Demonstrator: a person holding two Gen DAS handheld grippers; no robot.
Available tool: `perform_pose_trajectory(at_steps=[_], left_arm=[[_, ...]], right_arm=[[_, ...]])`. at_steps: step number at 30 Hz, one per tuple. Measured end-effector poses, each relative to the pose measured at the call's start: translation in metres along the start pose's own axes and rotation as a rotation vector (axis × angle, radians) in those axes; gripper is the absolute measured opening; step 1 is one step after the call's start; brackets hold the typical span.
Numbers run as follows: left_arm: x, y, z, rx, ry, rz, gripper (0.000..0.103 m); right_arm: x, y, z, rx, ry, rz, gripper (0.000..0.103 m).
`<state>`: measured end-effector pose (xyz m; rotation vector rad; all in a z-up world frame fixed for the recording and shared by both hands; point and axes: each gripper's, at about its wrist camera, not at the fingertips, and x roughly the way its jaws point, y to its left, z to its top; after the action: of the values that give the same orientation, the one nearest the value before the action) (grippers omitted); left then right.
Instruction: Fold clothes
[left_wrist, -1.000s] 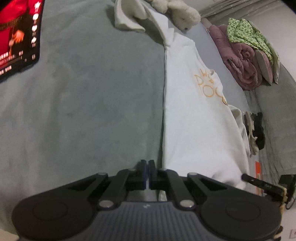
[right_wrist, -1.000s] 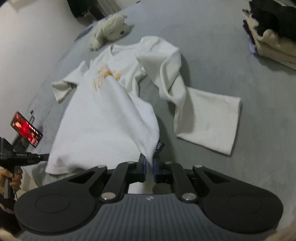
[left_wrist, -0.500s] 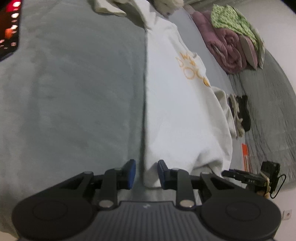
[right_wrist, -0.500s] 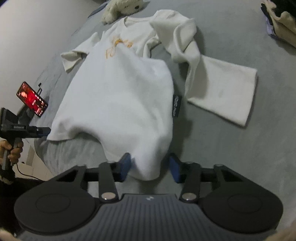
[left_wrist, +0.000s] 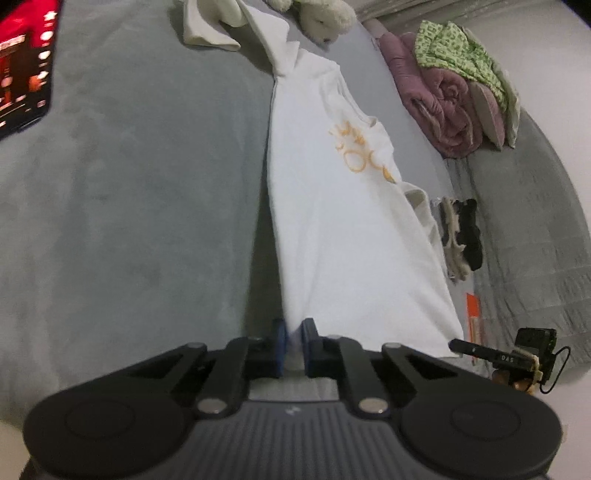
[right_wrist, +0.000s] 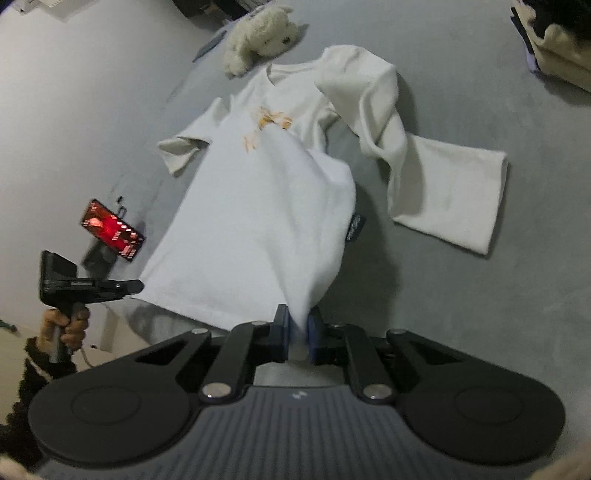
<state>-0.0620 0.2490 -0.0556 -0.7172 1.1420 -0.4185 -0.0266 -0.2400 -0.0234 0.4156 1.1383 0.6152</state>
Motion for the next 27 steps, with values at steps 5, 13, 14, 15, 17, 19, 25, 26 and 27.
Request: perform_pose_trajectory(at_steps=[5,13,14,15,17,19,25,26,27], left_arm=[[-0.003,0.001,-0.012,0.037,0.042,0.035,0.009],[0.013,0.010,-0.022,0.099,0.079,0.141,0.009],[0.013,0.010,-0.021,0.101,0.078,0.140,0.009],[0.012,0.010,-0.021,0.101,0.078,0.139,0.009],[0.011,0.011,-0.021,0.099,0.076,0.137,0.010],[0.011,0.009,-0.021,0.098,0.075,0.136,0.012],[0.002,-0.015,-0.009,0.167,0.036,0.175,0.040],[0.000,-0.019,-0.005,0.177,0.022,0.186,0.042],[-0.001,-0.024,0.000,0.186,0.008,0.196,0.043]], right_arm=[[-0.004,0.006,-0.006,-0.031,0.054,-0.005,0.011],[0.038,-0.012,-0.024,0.006,0.167,-0.086,0.011],[0.042,-0.015,-0.025,0.017,0.174,-0.093,0.011],[0.046,-0.019,-0.025,0.027,0.180,-0.099,0.011],[0.047,-0.022,-0.024,0.045,0.176,-0.088,0.012],[0.042,-0.023,-0.020,0.058,0.170,-0.069,0.016],[0.020,-0.013,-0.008,0.022,0.103,-0.053,0.047],[0.015,-0.011,-0.006,0.018,0.087,-0.057,0.047],[0.011,-0.010,-0.003,0.016,0.072,-0.061,0.047]])
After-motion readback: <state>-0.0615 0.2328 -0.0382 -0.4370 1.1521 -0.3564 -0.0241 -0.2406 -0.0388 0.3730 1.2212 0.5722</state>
